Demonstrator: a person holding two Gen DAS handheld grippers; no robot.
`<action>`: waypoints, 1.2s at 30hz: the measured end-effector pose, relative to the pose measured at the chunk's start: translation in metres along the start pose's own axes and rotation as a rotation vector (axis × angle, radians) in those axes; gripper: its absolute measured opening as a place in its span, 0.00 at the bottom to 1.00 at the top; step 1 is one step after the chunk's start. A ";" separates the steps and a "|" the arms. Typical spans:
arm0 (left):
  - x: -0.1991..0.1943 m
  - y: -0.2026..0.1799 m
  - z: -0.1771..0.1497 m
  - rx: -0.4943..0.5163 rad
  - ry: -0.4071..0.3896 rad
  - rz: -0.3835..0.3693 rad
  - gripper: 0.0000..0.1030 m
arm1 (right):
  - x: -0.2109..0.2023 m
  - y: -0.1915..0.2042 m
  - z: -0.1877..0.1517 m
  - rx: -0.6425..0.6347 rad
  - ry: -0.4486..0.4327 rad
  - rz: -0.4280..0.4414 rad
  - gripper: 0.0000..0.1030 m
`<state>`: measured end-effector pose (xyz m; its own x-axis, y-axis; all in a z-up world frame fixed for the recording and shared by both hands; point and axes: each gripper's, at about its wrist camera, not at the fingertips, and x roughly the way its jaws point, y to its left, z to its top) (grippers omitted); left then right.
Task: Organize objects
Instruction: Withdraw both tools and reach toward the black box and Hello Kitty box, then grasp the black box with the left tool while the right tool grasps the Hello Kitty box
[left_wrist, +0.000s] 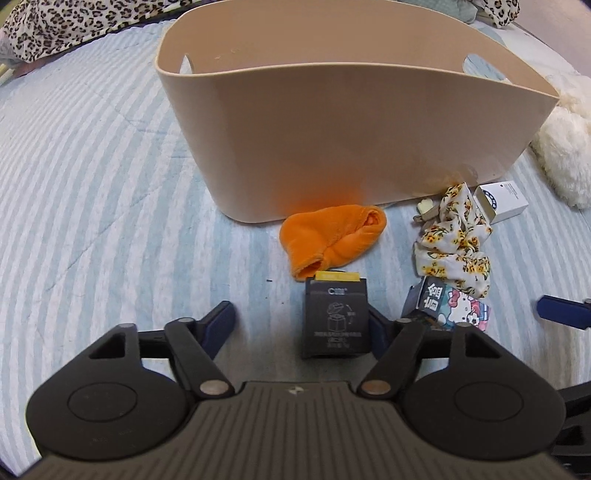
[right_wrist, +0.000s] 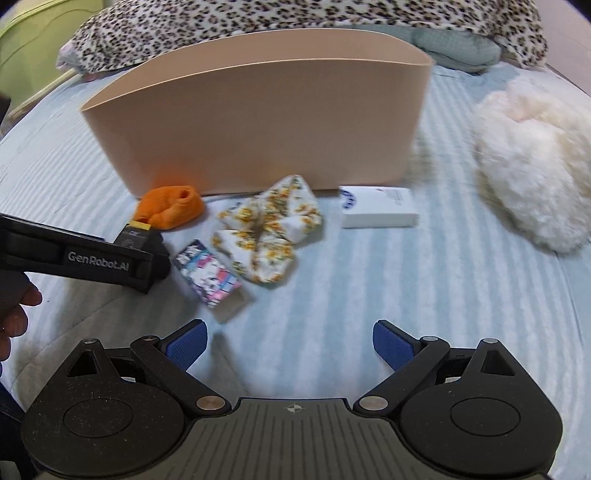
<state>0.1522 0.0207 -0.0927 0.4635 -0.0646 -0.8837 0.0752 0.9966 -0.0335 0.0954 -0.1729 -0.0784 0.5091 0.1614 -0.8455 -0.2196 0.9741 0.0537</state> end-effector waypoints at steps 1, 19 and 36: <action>-0.001 0.002 0.000 -0.001 0.000 -0.001 0.67 | 0.003 0.003 0.002 -0.004 0.000 0.004 0.94; -0.011 0.031 -0.001 0.032 -0.038 -0.012 0.33 | 0.014 0.041 0.009 -0.035 -0.052 0.040 0.37; -0.050 0.020 -0.041 0.044 -0.038 -0.015 0.32 | -0.014 0.044 -0.008 -0.092 -0.074 0.085 0.21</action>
<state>0.0942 0.0463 -0.0687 0.4948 -0.0822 -0.8651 0.1210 0.9923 -0.0251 0.0723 -0.1336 -0.0687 0.5447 0.2575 -0.7981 -0.3384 0.9383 0.0718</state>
